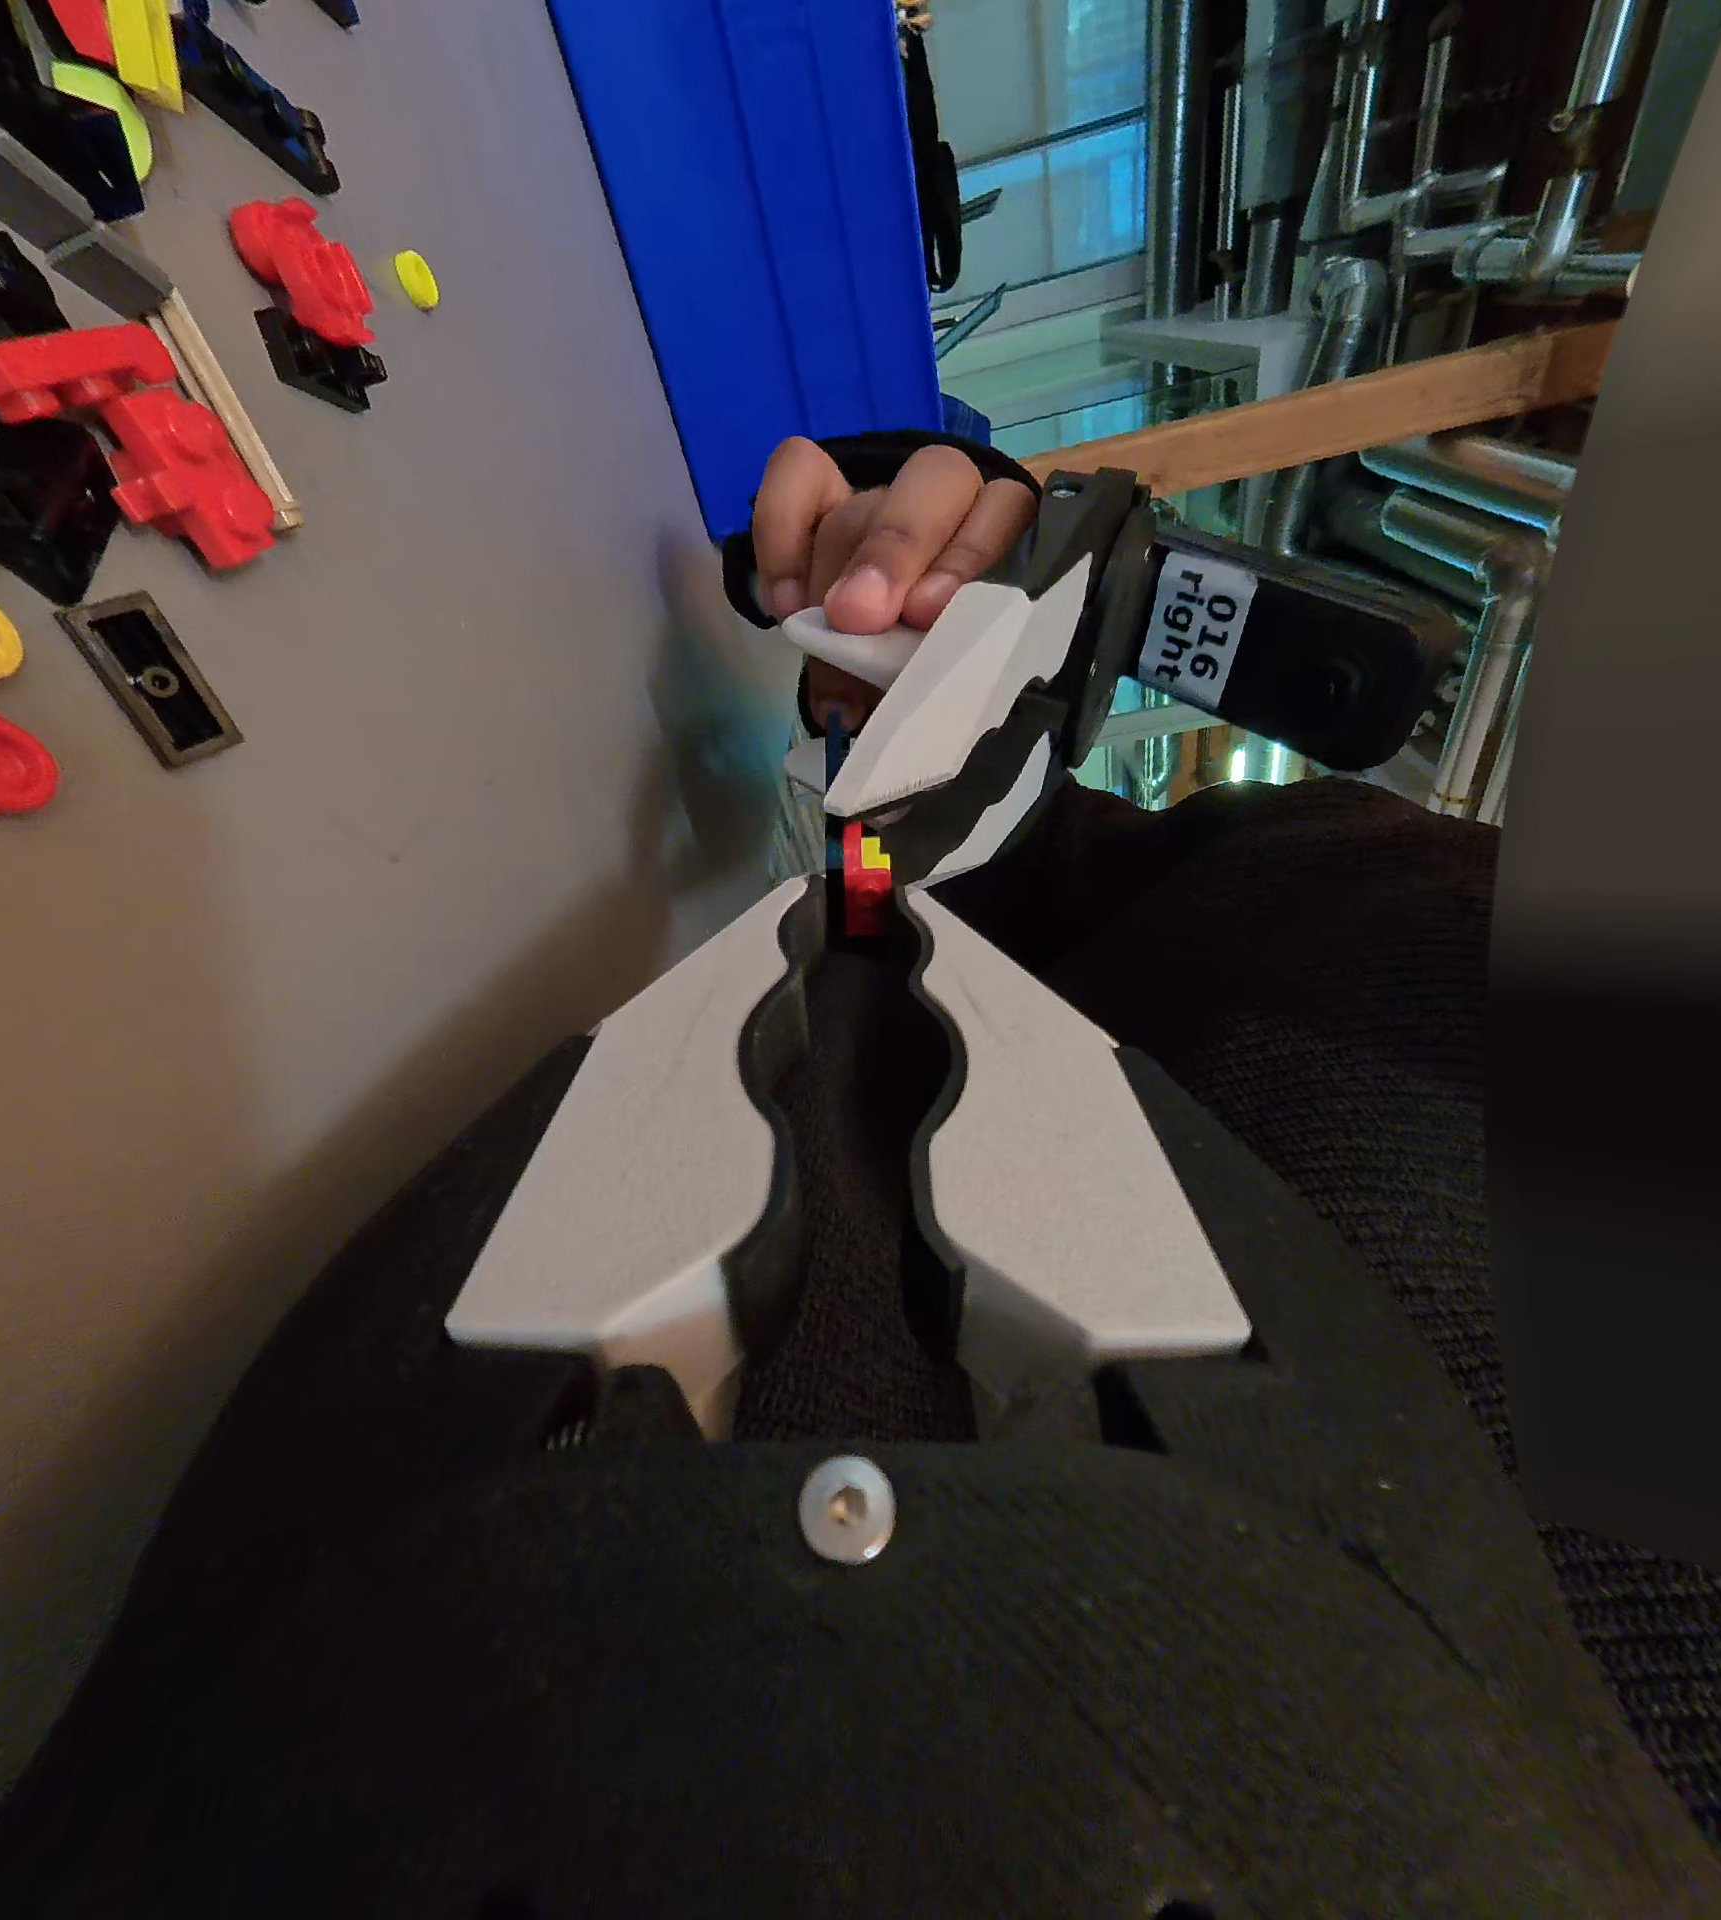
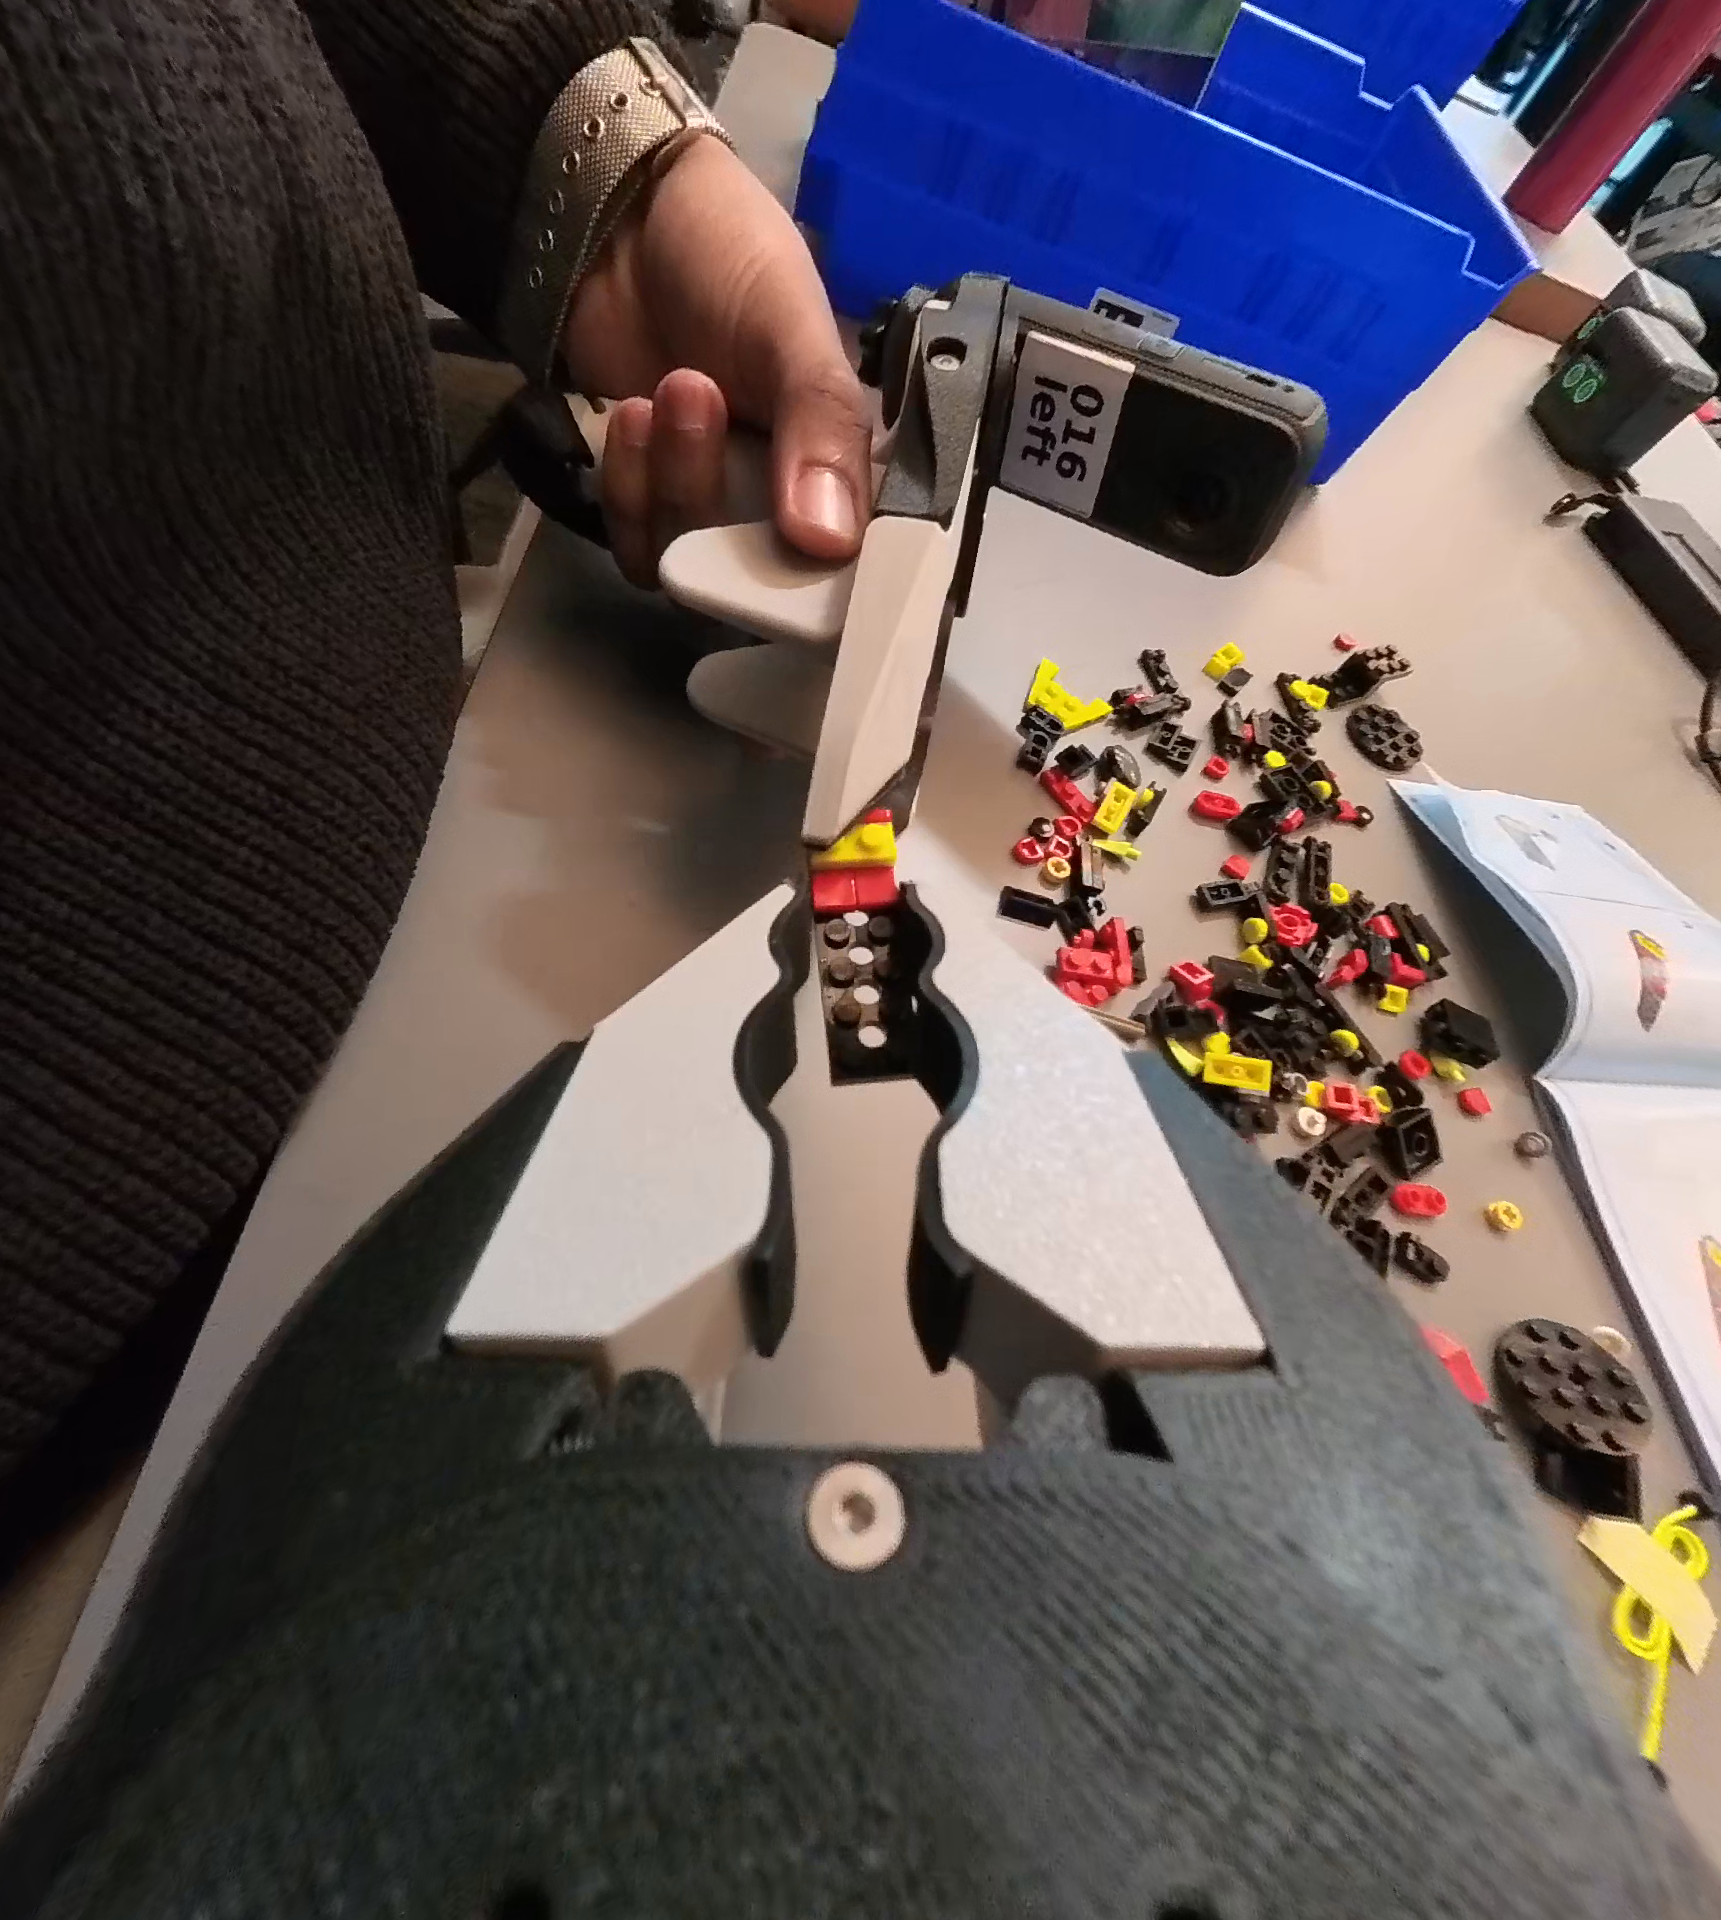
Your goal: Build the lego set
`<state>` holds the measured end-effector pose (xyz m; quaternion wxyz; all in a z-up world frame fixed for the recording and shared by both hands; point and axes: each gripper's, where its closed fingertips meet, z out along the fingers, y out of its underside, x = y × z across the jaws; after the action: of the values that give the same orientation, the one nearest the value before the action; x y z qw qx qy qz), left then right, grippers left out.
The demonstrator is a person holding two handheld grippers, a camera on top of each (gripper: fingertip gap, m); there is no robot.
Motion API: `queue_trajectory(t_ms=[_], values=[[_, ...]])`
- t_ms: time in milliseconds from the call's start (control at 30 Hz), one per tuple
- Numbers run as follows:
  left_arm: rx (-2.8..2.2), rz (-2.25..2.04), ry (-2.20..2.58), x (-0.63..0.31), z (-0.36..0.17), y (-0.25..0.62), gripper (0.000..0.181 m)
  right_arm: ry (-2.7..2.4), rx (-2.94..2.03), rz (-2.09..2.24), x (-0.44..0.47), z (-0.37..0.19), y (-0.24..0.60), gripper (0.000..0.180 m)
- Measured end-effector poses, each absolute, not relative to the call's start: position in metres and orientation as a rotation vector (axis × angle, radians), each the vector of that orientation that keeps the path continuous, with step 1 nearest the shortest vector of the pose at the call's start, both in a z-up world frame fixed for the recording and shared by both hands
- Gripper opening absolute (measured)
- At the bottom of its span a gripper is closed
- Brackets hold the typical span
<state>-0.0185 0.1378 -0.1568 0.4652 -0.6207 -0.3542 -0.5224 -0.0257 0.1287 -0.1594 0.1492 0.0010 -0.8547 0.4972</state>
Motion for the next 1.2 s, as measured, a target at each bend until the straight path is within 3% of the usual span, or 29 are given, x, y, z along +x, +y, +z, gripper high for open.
queue_trajectory(t_ms=[33,1200], values=[[-1.523,-1.283,-0.87,-0.019,-0.157,0.138,0.007,-2.461,0.0,1.433,-0.026,-0.159,0.129,0.015],[-1.537,-1.311,-0.851,-0.013,-0.157,0.138,0.007,-2.488,-0.024,1.581,-0.017,-0.154,0.133,0.013]])
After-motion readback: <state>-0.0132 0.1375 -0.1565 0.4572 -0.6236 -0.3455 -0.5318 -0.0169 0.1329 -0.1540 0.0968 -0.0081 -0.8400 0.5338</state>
